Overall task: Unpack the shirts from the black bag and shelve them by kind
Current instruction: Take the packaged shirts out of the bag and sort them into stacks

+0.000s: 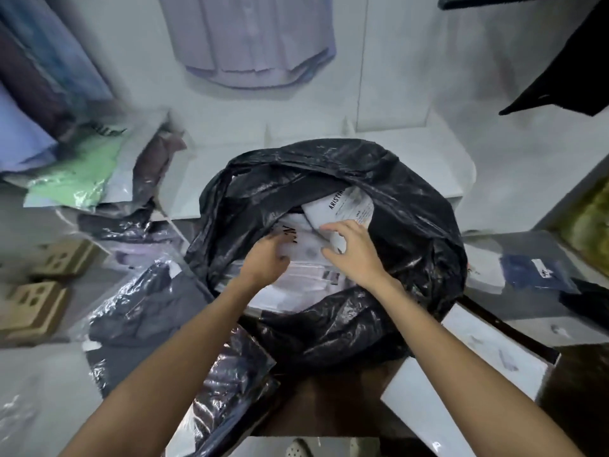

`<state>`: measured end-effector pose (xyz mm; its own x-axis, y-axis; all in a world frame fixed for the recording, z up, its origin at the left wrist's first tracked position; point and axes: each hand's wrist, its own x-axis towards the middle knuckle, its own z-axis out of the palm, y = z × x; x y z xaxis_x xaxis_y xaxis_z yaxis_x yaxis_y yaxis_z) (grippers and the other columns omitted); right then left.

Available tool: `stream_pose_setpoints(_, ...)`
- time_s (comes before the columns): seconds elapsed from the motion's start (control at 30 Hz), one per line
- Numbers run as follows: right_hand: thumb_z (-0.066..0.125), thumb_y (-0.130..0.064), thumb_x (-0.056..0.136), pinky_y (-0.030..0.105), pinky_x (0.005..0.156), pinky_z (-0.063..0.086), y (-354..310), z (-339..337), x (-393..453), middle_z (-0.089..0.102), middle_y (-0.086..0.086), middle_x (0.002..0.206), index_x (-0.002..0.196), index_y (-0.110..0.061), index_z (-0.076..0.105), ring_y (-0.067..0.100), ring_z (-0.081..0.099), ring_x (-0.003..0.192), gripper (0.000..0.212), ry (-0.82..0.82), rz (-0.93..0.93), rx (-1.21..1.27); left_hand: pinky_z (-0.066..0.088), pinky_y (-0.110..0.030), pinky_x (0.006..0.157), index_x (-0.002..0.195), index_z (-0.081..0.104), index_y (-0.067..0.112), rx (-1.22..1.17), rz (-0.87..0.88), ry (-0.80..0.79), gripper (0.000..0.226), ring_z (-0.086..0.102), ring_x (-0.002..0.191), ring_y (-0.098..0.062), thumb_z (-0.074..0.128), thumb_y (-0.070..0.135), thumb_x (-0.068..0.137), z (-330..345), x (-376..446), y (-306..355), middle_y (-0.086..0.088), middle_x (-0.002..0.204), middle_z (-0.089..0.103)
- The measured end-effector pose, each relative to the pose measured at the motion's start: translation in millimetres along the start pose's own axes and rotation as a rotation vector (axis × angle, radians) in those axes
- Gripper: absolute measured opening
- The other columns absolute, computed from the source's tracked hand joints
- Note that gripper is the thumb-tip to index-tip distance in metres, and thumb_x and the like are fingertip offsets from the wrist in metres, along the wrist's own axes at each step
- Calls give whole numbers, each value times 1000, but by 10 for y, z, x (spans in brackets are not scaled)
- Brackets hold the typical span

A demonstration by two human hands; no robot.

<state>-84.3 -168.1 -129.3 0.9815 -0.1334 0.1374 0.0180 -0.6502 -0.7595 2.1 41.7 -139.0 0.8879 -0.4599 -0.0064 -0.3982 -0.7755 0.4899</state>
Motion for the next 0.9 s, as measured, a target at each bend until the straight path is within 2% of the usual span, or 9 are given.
stream_pose_setpoints(0.1, 69, -19, 89, 30, 101, 40, -109, 228, 144, 56, -7, 124, 129, -29, 65, 22, 51, 121, 41, -112, -18, 24, 42, -36, 109, 144, 56, 10, 186, -4, -205, 58, 55, 131, -31, 73, 21, 89, -89, 3, -180, -13, 144, 58)
stream_pose_setpoints(0.17, 68, -21, 90, 36, 107, 42, -159, 322, 192, 58, -5, 128, 129, -29, 65, 23, 51, 123, 40, -142, -13, 43, 47, -37, 102, 134, 65, 14, 253, -12, -218, 42, 62, 123, -30, 71, 24, 93, -145, 23, -241, -9, 132, 68)
stream_pose_setpoints(0.23, 69, -22, 90, 38, 109, 42, -187, 355, 218, 59, -4, 129, 129, -29, 65, 21, 52, 124, 40, -142, -6, 62, 51, -37, 93, 124, 72, 21, 322, 15, -177, 27, 68, 110, -30, 67, 23, 97, -196, 21, -210, -5, 117, 75)
stream_pose_setpoints(0.43, 72, -28, 91, 28, 104, 44, -139, 106, 213, 58, -8, 127, 129, -28, 65, 9, 53, 118, 38, -16, 82, 185, 50, -42, 80, 128, 69, 32, 388, 85, 57, 28, 68, 102, -40, 55, 34, 104, -314, -40, 9, -10, 109, 76)
stream_pose_setpoints(0.57, 67, -42, 95, 29, 98, 46, -34, -71, 207, 63, -4, 126, 121, -21, 66, 14, 59, 115, 34, 159, 346, 311, 49, -41, 75, 117, 71, 26, 366, 87, 114, 23, 68, 100, -38, 56, 38, 102, -420, -121, 51, -8, 105, 76)
stream_pose_setpoints(0.67, 52, -53, 101, 37, 94, 52, 54, -128, 206, 67, 11, 118, 127, -10, 59, 28, 64, 112, 51, -34, 683, 394, 50, -39, 70, 97, 70, 23, 263, 152, 123, 14, 68, 90, -35, 66, 36, 96, -375, -248, 44, -2, 91, 75)
stream_pose_setpoints(0.73, 50, -55, 102, 30, 75, 52, 66, -122, 123, 66, 12, 116, 134, -8, 54, 27, 65, 104, 56, -185, 823, 474, 48, -39, 64, 80, 60, 15, 162, 231, 86, 24, 63, 77, -31, 73, 31, 91, -295, -319, 15, 3, 76, 64)
stream_pose_setpoints(0.83, 54, -56, 100, 27, 69, 48, 197, 28, 38, 65, 6, 120, 127, -8, 55, 20, 64, 95, 55, -268, 835, 363, 40, -34, 60, 71, 49, 11, 30, 360, 61, 34, 47, 65, -19, 79, 18, 85, -185, -383, -50, 10, 72, 44)
stream_pose_setpoints(0.9, 66, -52, 95, 25, 65, 53, 269, 119, 24, 73, 7, 114, 127, -6, 58, 17, 70, 88, 57, -235, 848, 419, 32, -27, 64, 72, 52, 9, -20, 388, 10, 32, 42, 68, -12, 80, 17, 84, -149, -404, -76, 9, 76, 44)
